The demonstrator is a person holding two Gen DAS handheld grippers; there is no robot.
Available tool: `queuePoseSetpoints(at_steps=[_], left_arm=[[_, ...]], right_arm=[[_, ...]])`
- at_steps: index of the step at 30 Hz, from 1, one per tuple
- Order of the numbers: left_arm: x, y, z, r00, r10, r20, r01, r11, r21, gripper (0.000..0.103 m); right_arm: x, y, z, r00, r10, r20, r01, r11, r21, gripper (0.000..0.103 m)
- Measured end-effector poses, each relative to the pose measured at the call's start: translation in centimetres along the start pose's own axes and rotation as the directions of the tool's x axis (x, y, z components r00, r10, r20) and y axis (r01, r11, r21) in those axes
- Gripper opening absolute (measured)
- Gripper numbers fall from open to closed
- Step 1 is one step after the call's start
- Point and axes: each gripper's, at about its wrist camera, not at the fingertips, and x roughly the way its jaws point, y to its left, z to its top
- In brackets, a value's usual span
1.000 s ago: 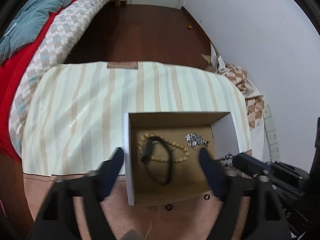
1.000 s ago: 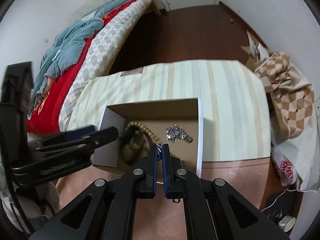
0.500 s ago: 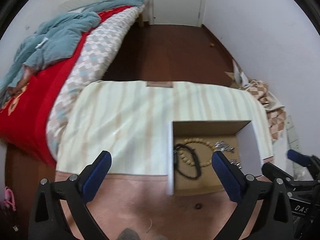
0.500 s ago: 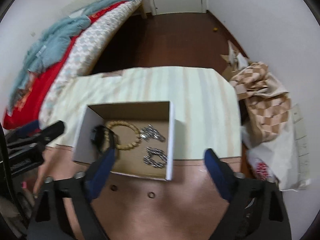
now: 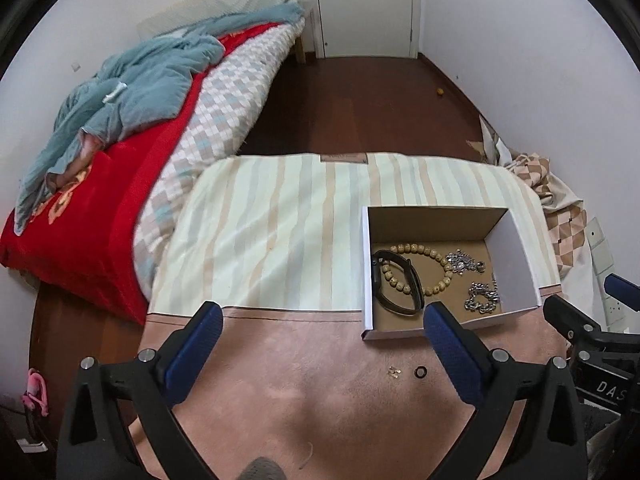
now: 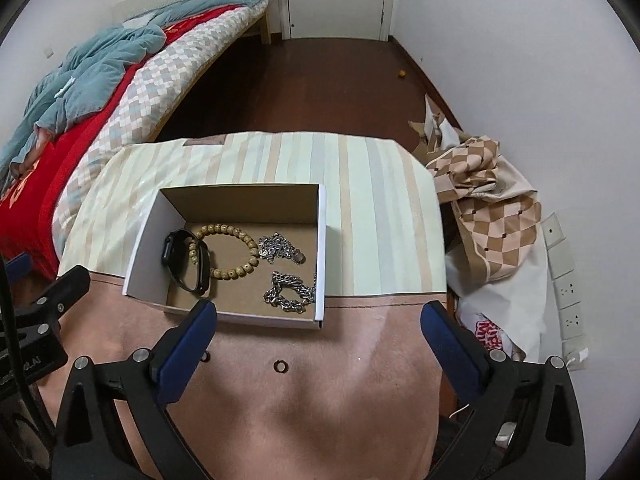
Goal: Organize jewelry
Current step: 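Move both tools from the box toward the small black rings on the mat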
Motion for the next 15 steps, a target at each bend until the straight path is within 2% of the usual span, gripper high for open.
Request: queuePoseSetpoints(at_steps=[15], left_arm=[[-8.9,0.6,-2.4,0.991,-0.016,0.134,0.018,1.000,-0.018,0.102]], right_arm=[[-10.3,0.5,-2.6,0.989,-0.014,0.150,0.013,1.000,0.008,0.103]])
